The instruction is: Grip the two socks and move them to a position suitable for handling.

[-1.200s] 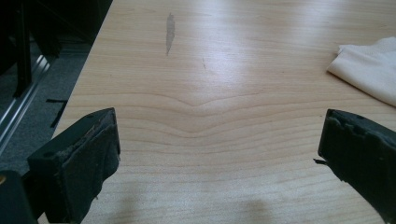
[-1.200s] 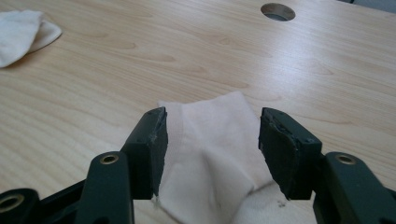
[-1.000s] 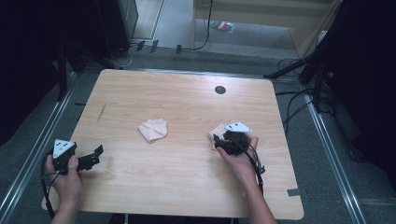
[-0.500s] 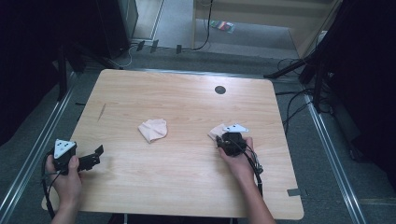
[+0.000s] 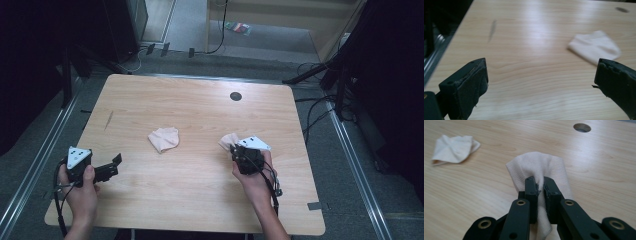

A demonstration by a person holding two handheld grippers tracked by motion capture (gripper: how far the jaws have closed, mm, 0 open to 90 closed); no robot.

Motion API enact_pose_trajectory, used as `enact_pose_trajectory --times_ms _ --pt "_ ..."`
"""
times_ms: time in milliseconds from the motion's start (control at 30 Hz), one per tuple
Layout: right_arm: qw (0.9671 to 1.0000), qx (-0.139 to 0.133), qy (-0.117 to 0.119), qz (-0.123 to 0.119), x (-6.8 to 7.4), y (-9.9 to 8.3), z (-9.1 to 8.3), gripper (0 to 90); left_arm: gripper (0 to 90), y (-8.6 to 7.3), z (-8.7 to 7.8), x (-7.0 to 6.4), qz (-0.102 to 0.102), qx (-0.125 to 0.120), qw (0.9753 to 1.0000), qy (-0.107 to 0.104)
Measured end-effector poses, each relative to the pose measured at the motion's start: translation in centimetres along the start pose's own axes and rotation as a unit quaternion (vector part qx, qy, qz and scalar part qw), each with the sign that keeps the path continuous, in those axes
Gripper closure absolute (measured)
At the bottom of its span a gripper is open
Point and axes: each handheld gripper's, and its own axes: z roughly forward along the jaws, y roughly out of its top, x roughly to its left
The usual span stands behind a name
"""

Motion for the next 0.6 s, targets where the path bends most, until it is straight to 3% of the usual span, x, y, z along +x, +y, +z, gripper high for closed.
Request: enact_pose_trajectory --times_ms 33,67,133,200,333,400,467,567,600 --pt "1.0000 0.000 0.000 0.000 0.0 0.0 0.0 84.5 0.0 0.0 0.0 0.0 0.000 0.000 1.0000 0.000" --pt "1.0000 -0.004 0.008 0.000 0.7 0.0 -0.7 84.5 0.0 0.4 -0.2 -1.5 0.012 -0.005 0.9997 -0.021" --pt "0.9999 -0.005 0.013 -0.005 1.5 0.0 -1.2 84.5 0.0 0.7 -0.3 -2.6 0.021 -0.004 0.9989 -0.042" --pt "0.9997 -0.008 0.007 -0.023 2.5 -0.2 -1.5 84.5 0.0 0.8 -0.2 -3.2 0.027 -0.005 0.9983 -0.051" --pt "0.9994 -0.010 0.019 -0.026 4.0 -0.5 -2.1 84.5 0.0 1.5 0.2 -5.6 0.042 -0.002 0.9961 -0.077" --pt "0.9993 -0.011 0.017 -0.030 4.2 -0.6 -2.1 84.5 0.0 1.6 0.3 -6.2 0.046 -0.003 0.9957 -0.080" --pt "0.9989 -0.009 0.003 -0.045 5.2 -0.9 -2.2 84.4 0.0 1.8 0.3 -7.0 0.049 -0.007 0.9946 -0.091" --pt "0.9992 -0.007 0.010 -0.038 5.5 -1.2 -2.3 84.5 0.0 1.6 0.4 -8.0 0.058 -0.008 0.9935 -0.098" --pt "0.9994 -0.005 0.013 -0.031 5.9 -1.6 -2.4 84.4 0.0 1.3 0.5 -8.8 0.065 -0.005 0.9917 -0.110"
